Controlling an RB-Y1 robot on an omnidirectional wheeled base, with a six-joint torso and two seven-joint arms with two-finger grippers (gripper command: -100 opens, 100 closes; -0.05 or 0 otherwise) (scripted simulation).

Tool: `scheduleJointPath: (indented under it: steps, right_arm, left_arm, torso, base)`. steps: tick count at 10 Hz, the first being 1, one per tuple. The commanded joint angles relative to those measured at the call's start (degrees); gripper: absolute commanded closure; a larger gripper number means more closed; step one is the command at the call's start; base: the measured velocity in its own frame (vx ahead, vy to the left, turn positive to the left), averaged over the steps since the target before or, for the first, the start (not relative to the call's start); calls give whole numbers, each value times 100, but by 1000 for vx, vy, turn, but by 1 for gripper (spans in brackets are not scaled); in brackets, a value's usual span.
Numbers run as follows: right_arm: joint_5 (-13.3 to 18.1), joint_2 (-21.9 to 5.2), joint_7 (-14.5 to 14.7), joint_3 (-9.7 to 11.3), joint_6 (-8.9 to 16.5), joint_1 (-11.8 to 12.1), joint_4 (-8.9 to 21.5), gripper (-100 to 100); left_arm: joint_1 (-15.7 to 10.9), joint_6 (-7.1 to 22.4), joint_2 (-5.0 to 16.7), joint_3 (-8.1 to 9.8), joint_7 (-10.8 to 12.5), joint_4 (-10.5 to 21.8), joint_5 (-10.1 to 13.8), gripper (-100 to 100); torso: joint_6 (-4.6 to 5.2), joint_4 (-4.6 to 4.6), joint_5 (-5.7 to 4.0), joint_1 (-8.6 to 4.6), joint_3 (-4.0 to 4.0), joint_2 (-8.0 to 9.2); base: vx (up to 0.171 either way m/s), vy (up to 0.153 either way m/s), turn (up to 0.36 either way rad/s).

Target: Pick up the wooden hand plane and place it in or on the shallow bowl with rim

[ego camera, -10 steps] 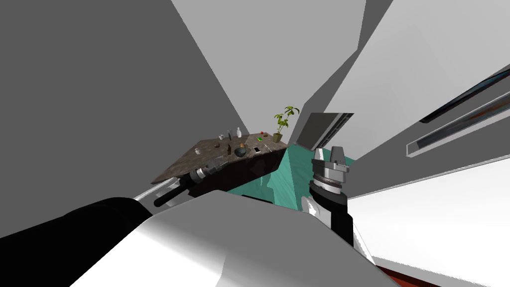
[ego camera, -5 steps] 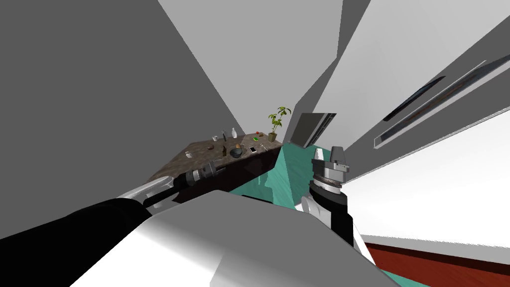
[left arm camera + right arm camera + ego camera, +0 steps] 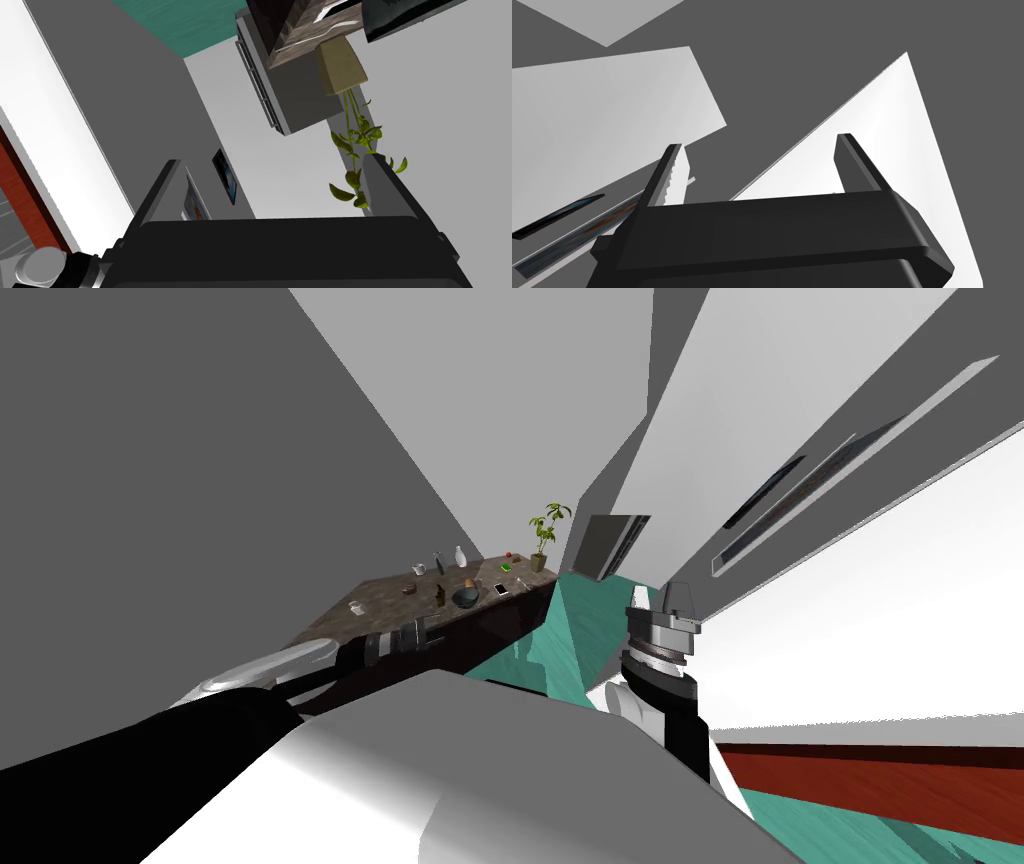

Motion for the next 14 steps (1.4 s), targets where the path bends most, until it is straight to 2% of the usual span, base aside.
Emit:
scheduleJointPath:
  steps: [1, 2, 3, 4, 6, 7, 8, 9, 10, 11, 13, 14]
  right_arm:
    - [0, 0, 0, 0, 0, 0, 0, 0]
    - [0, 0, 0, 0, 0, -1, 0, 0]
    - [0, 0, 0, 0, 0, 0, 0, 0]
    - [0, 0, 0, 0, 0, -1, 0, 0]
    - [0, 0, 0, 0, 0, -1, 0, 0]
    - [0, 0, 0, 0, 0, 0, 0, 0]
    - [0, 0, 0, -1, 0, 1, 0, 0]
    - [0, 0, 0, 0, 0, 0, 0, 0]
    - [0, 0, 0, -1, 0, 1, 0, 0]
    - [0, 0, 0, 0, 0, 0, 0, 0]
    - [0, -1, 0, 0, 0, 0, 0, 0]
    - [0, -1, 0, -1, 0, 0, 0, 0]
  left_arm:
    - [125, -77, 286, 32, -236, 218, -262, -100]
    - [125, -77, 384, 32, -236, 218, -262, -100]
    - [269, -149, 597, 77, -446, 390, -491, -100]
    - [269, -149, 673, 77, -446, 390, -491, -100]
    - [555, -286, 1089, 159, -796, 742, -876, -100]
    - [555, -286, 1229, 159, -850, 742, -944, -100]
    - [695, -351, 1413, 197, -1042, 919, -1160, -100]
    - [695, -351, 1492, 197, -1042, 919, -1166, -100]
    - [832, -413, 1715, 231, -1225, 1096, -1382, -100]
    - [832, -413, 1742, 231, -1225, 1096, -1382, -100]
    - [1095, -526, 2124, 293, -1566, 1446, -1775, -100]
    - [1095, -526, 2201, 293, -1566, 1446, -1795, -100]
  torso:
    - [0, 0, 0, 0, 0, 0]
    - [4, -1, 0, 1, -1, -2]
    - [0, -1, 1, 3, -2, -3]
    - [4, -2, 1, 3, -3, -6]
    - [5, -2, 1, 5, -5, -9]
    - [3, -4, 2, 11, -9, -16]
    - [-2, -4, 3, 11, -9, -16]
    - [3, -4, 3, 12, -11, -18]
    - [-1, -3, 3, 9, -8, -14]
    - [1, -3, 2, 9, -9, -15]
    - [2, -3, 3, 11, -8, -14]
    - [3, -5, 5, 24, -13, -22]
  base:
    - [30, 12, -218]
    - [29, 20, -112]
    - [37, 17, -208]
    - [31, 18, -120]
    - [57, 34, -305]
    - [56, 47, -94]
    - [61, 43, -197]
    - [46, 40, -128]
    - [54, 41, -198]
    - [40, 38, -111]
    - [60, 69, -250]
    - [60, 81, -135]
